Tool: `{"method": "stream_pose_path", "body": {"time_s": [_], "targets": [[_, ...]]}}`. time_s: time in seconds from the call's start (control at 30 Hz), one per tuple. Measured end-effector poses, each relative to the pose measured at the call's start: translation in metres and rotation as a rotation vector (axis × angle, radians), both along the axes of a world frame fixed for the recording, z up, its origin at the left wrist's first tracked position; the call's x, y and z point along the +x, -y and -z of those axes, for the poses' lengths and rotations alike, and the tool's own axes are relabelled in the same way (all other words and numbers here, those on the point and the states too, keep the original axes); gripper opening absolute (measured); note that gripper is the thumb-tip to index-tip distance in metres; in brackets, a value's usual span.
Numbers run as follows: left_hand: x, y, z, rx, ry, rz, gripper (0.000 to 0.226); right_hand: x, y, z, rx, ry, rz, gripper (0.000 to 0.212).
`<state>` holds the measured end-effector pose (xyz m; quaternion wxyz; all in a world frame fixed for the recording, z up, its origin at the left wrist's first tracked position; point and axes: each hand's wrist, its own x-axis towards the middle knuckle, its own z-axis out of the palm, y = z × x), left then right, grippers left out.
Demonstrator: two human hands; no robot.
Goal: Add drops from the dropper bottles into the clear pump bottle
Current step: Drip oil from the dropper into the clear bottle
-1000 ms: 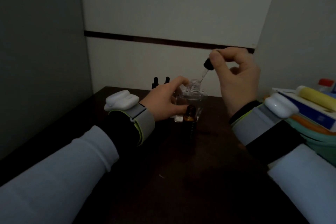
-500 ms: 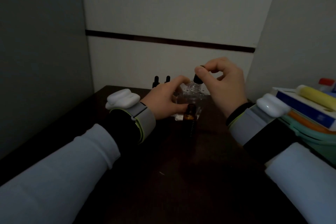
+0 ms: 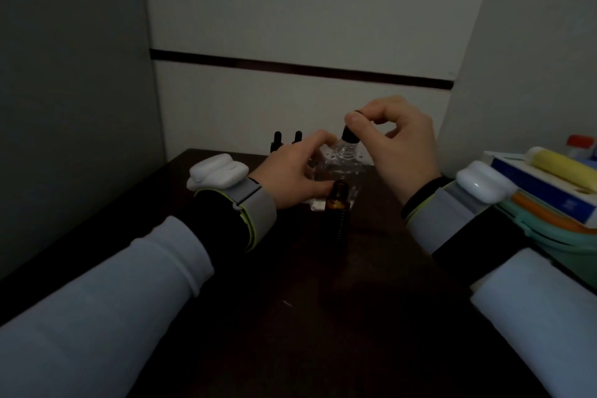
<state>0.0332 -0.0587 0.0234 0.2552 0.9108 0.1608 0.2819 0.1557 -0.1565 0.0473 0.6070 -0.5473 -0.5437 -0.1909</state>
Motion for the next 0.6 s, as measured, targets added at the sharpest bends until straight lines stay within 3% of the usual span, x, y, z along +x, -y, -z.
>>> {"method": "stream_pose_path", "body": {"time_s": [0.23,0.6], "targets": [[0.001,-0.003,0.0,0.0,-0.01,0.002,0.052,-0.005,0.016,-0.023,0.264,-0.107,0.034,0.011],[0.001,-0.001,0.0,-0.006,-0.009,0.002,0.053,-0.008,0.015,-0.01,-0.03,-0.098,-0.119,0.018]]}}
